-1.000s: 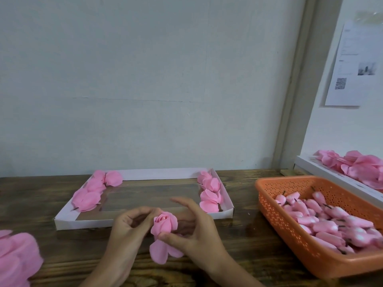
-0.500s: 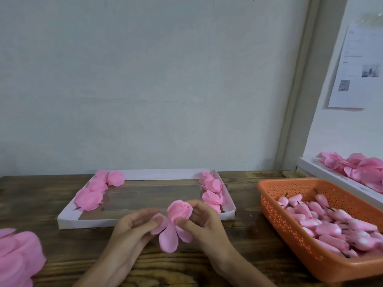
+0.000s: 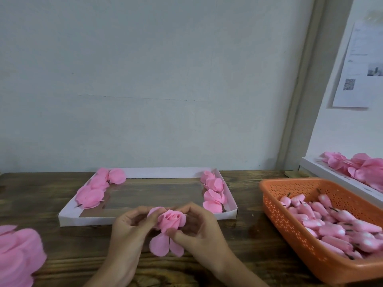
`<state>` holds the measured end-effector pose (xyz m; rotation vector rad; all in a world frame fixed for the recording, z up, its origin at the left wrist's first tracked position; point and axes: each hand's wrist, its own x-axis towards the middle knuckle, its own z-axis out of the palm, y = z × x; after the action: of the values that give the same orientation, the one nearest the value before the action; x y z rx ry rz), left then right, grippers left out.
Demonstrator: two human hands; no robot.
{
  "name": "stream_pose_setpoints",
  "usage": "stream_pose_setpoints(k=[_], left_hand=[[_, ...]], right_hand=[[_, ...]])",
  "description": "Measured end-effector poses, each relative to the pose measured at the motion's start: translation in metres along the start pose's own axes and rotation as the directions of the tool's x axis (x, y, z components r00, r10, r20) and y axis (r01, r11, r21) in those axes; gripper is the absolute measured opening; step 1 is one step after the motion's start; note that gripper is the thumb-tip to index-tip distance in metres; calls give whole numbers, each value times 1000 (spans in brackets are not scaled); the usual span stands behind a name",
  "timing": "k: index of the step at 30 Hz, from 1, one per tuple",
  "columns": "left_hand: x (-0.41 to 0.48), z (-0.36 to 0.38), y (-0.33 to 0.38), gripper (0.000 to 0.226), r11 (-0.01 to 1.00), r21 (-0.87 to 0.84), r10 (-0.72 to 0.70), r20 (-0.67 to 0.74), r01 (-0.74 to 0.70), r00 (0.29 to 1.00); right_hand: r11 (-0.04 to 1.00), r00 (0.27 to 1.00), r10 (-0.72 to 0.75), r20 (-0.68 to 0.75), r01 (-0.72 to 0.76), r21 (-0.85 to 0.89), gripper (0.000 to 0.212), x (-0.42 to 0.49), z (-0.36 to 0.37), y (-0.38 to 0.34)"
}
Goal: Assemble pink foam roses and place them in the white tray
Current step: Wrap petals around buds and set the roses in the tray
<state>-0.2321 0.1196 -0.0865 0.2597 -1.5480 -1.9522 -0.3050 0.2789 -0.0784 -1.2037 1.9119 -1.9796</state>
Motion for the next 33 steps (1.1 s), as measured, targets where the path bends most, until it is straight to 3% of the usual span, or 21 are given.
stream_pose_setpoints(k=[7,11,15,17,20,22,25,33], left_hand=[[-3,0,2,13,990,101,96,66,-103,993],[-3,3,1,18,964,160,194,111,-211,975],[-1,-1,-1,32,991,82,94,111,-104,989],[3,-5,-3,39,978,170,91,177,-122,980],[7,-9,-10,53,980,200,-59,241,10,969],[9,-11,-14,48,982,176,-112,219,74,969],[11,-10,-16,39,985,9,-174,111,174,978],[7,-7,-11,30,983,-68,-164,96,171,982]], right_hand=[[999,1000,14,-10,-14,-46,23,-1,1,1],[999,1000,28,-9,-28,22,30,-2,1,3],[993,995,36,-90,-25,118,28,3,-5,4],[982,989,57,-139,-31,186,32,7,-11,4],[958,983,114,-147,-70,277,38,11,-18,8],[958,983,129,-131,-90,274,32,12,-21,11],[954,987,145,-62,-123,272,23,11,-23,11],[981,998,13,62,-25,193,21,9,-19,6]])
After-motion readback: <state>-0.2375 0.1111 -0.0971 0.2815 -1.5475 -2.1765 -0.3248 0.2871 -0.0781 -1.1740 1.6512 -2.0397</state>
